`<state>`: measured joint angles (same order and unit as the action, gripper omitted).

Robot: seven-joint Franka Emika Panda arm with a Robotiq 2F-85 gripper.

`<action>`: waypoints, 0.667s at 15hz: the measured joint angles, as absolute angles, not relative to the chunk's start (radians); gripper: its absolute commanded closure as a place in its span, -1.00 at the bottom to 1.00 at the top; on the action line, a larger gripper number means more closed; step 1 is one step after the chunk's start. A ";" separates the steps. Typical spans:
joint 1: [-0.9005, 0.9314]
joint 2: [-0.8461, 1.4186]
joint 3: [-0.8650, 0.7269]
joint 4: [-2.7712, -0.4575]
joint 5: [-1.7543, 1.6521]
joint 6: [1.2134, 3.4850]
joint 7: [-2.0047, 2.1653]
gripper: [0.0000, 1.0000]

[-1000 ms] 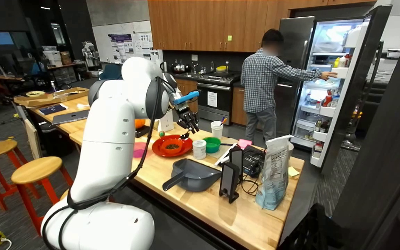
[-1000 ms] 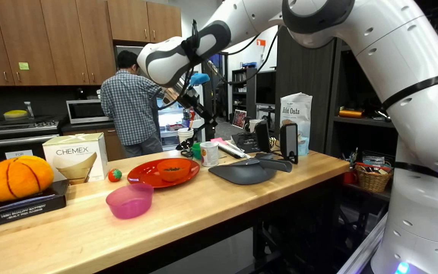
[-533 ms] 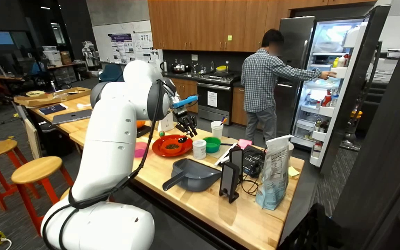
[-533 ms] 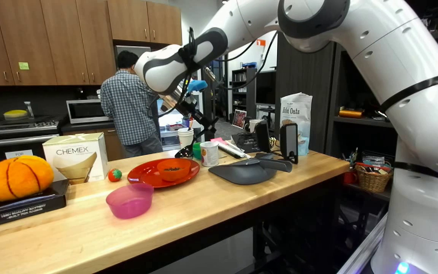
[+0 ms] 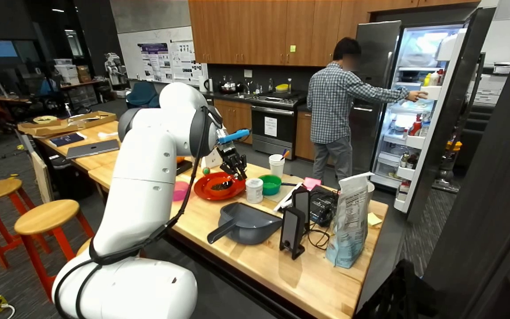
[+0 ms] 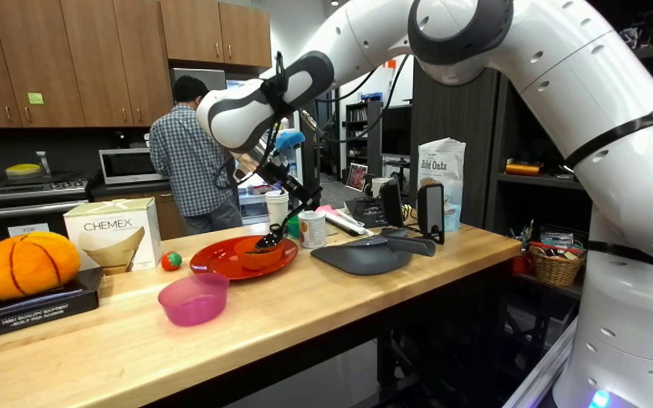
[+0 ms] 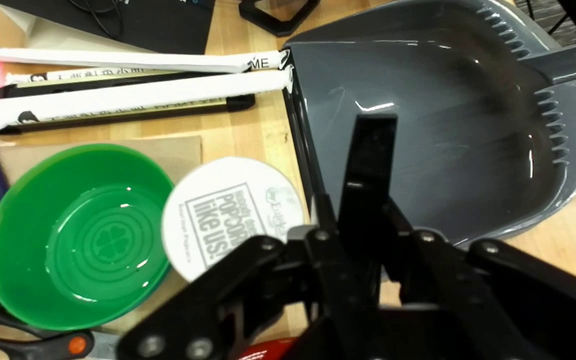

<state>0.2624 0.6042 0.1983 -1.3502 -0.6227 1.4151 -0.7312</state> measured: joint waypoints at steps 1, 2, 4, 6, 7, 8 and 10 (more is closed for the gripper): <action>0.265 0.608 0.200 -1.350 -0.622 1.416 -0.735 0.88; 0.267 0.612 0.202 -1.350 -0.622 1.417 -0.738 0.88; 0.275 0.620 0.205 -1.349 -0.622 1.419 -0.744 0.88; 0.284 0.629 0.206 -1.347 -0.622 1.421 -0.753 0.88; 0.289 0.633 0.206 -1.346 -0.622 1.422 -0.758 0.88; 0.294 0.637 0.207 -1.344 -0.622 1.422 -0.762 0.88; 0.302 0.642 0.207 -1.342 -0.622 1.425 -0.769 0.88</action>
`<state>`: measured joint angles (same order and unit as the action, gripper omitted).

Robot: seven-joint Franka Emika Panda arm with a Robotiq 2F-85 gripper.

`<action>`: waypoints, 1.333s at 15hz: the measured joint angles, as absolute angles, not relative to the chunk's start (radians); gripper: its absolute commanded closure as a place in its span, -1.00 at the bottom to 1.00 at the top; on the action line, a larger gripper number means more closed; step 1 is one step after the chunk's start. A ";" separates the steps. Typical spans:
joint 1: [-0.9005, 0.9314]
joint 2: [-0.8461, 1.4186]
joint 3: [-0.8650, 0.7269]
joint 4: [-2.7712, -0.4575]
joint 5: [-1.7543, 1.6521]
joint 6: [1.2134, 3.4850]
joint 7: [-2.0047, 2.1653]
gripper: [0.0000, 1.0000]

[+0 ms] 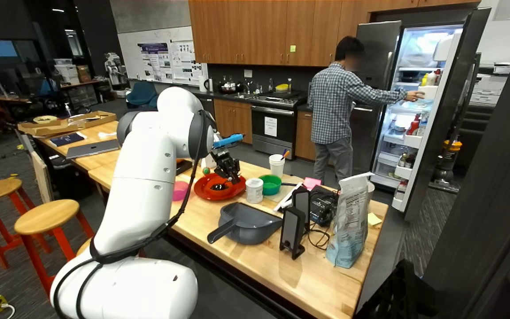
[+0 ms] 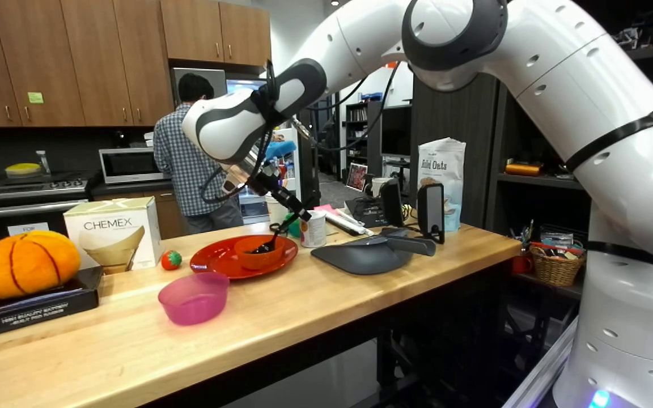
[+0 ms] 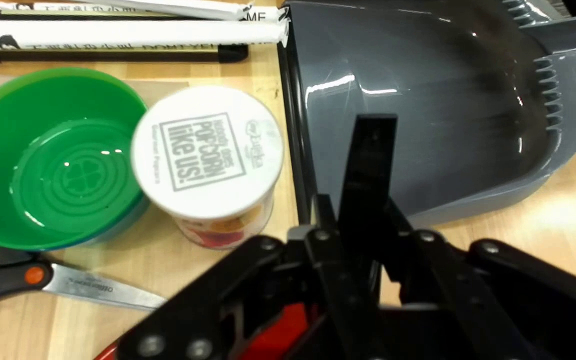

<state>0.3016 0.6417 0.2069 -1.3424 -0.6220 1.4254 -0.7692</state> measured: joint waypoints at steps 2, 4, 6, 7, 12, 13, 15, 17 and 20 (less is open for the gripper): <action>0.306 0.642 0.207 -1.341 -0.623 1.438 -0.774 0.88; 0.308 0.642 0.207 -1.337 -0.625 1.458 -0.774 0.88; 0.308 0.642 0.202 -1.331 -0.631 1.480 -0.774 0.88; 0.308 0.642 0.198 -1.328 -0.639 1.491 -0.774 0.88; 0.302 0.643 0.165 -1.322 -0.667 1.522 -0.774 0.88; 0.299 0.644 0.160 -1.322 -0.668 1.524 -0.774 0.88; 0.296 0.647 0.151 -1.322 -0.669 1.524 -0.774 0.88; 0.294 0.650 0.145 -1.322 -0.670 1.524 -0.774 0.88; 0.295 0.652 0.143 -1.322 -0.670 1.522 -0.774 0.88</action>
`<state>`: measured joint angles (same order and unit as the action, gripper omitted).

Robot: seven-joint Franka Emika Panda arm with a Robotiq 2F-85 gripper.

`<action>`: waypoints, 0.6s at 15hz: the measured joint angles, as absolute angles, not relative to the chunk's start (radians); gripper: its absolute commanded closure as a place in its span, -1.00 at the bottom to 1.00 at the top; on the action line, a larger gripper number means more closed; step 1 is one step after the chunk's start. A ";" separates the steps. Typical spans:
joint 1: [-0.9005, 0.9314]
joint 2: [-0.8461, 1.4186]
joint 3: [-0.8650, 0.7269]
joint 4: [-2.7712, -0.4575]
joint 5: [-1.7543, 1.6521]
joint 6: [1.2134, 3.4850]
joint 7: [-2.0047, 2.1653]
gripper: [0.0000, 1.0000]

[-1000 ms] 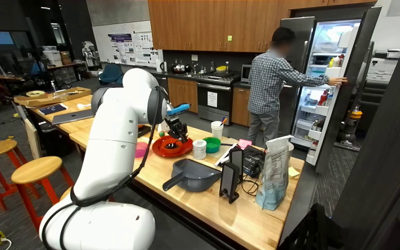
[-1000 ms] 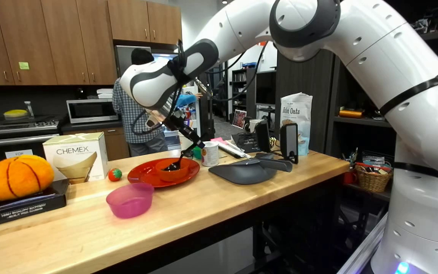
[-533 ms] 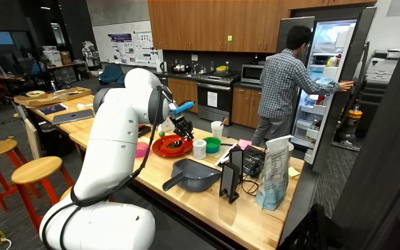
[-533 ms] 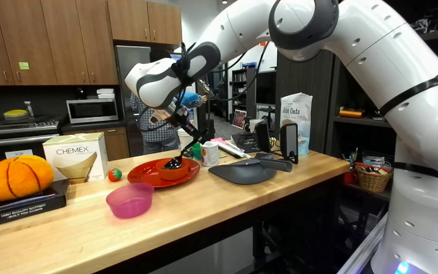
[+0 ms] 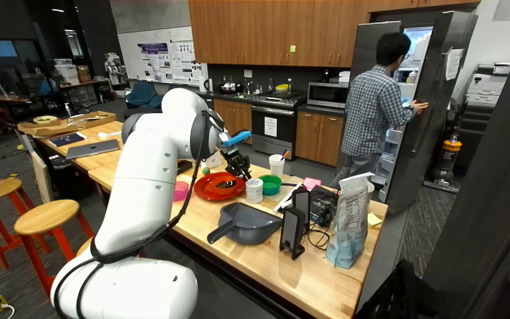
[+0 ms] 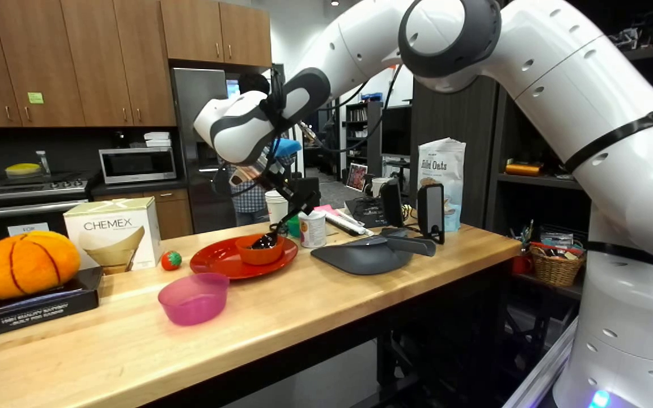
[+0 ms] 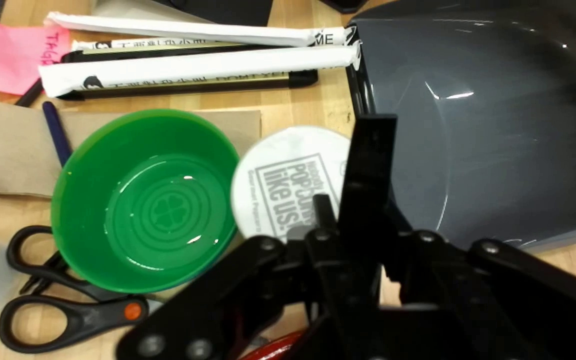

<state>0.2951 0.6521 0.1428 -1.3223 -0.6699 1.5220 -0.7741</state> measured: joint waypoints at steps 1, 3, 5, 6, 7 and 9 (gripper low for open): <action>0.296 0.652 0.143 -1.322 -0.670 1.519 -0.774 0.88; 0.299 0.652 0.146 -1.322 -0.670 1.505 -0.775 0.88; 0.302 0.652 0.153 -1.322 -0.670 1.488 -0.776 0.88; 0.305 0.651 0.157 -1.322 -0.670 1.481 -0.777 0.88; 0.307 0.651 0.162 -1.321 -0.670 1.475 -0.777 0.88; 0.310 0.651 0.172 -1.319 -0.670 1.469 -0.778 0.88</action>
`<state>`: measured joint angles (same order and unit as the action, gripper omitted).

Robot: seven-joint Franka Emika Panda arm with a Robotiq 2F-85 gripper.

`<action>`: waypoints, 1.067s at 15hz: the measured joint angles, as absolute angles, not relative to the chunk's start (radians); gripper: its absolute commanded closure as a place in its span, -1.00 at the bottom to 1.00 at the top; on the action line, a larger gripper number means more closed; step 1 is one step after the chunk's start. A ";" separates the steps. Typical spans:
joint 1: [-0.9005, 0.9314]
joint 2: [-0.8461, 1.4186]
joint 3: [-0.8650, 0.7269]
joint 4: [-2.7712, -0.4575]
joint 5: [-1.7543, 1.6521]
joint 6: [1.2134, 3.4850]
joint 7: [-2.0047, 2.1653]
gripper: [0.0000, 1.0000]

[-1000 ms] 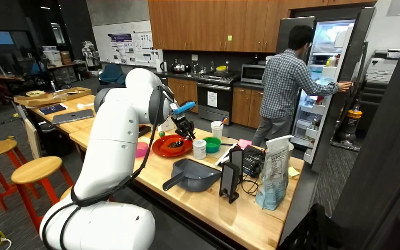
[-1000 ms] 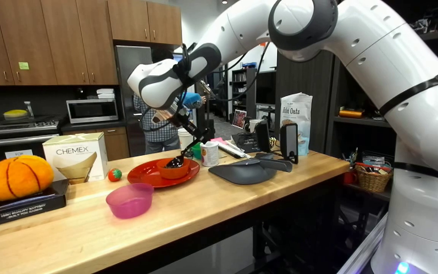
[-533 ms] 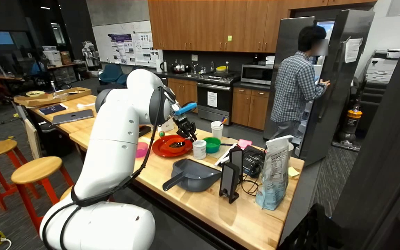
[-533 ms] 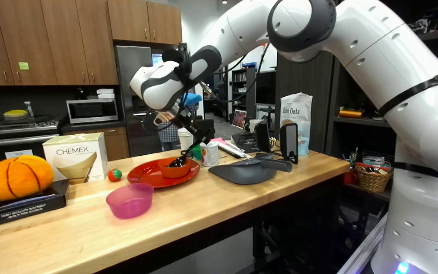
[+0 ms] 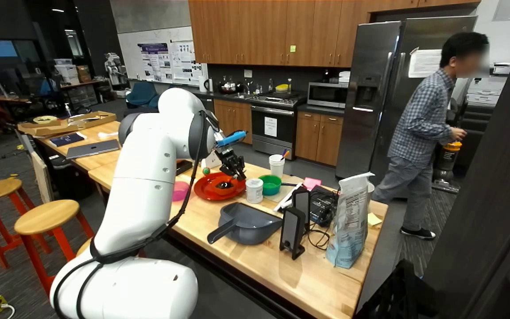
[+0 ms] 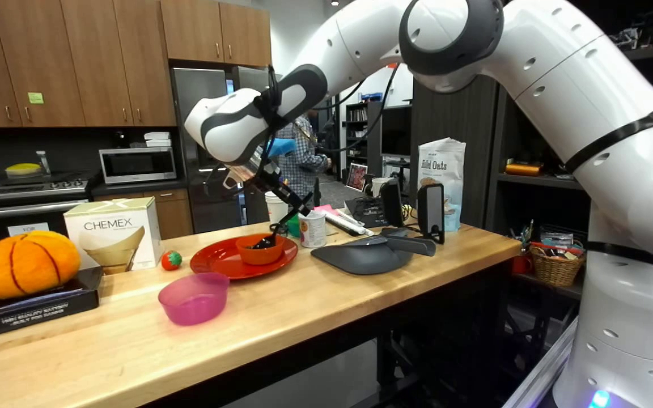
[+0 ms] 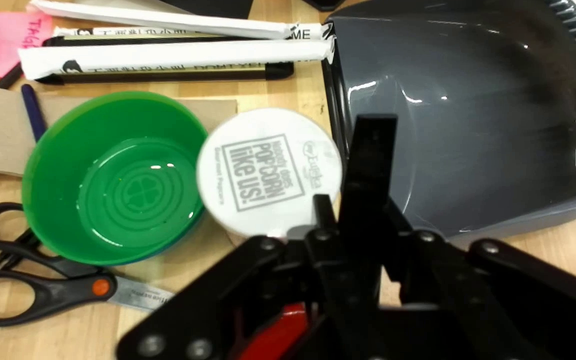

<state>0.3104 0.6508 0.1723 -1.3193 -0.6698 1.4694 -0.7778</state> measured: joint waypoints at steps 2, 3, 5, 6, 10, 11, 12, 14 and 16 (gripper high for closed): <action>0.314 0.651 0.179 -1.316 -0.670 1.469 -0.779 0.88; 0.315 0.651 0.180 -1.314 -0.670 1.469 -0.779 0.88; 0.316 0.652 0.180 -1.308 -0.670 1.469 -0.781 0.88; 0.315 0.652 0.178 -1.305 -0.670 1.469 -0.781 0.88; 0.309 0.659 0.163 -1.291 -0.670 1.469 -0.782 0.88; 0.306 0.663 0.158 -1.285 -0.670 1.470 -0.782 0.88; 0.304 0.668 0.151 -1.277 -0.670 1.470 -0.782 0.88; 0.299 0.680 0.138 -1.262 -0.674 1.470 -0.782 0.88; 0.295 0.691 0.128 -1.249 -0.684 1.470 -0.782 0.88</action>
<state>0.2953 0.6913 0.1281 -1.2490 -0.6841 1.4697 -0.7816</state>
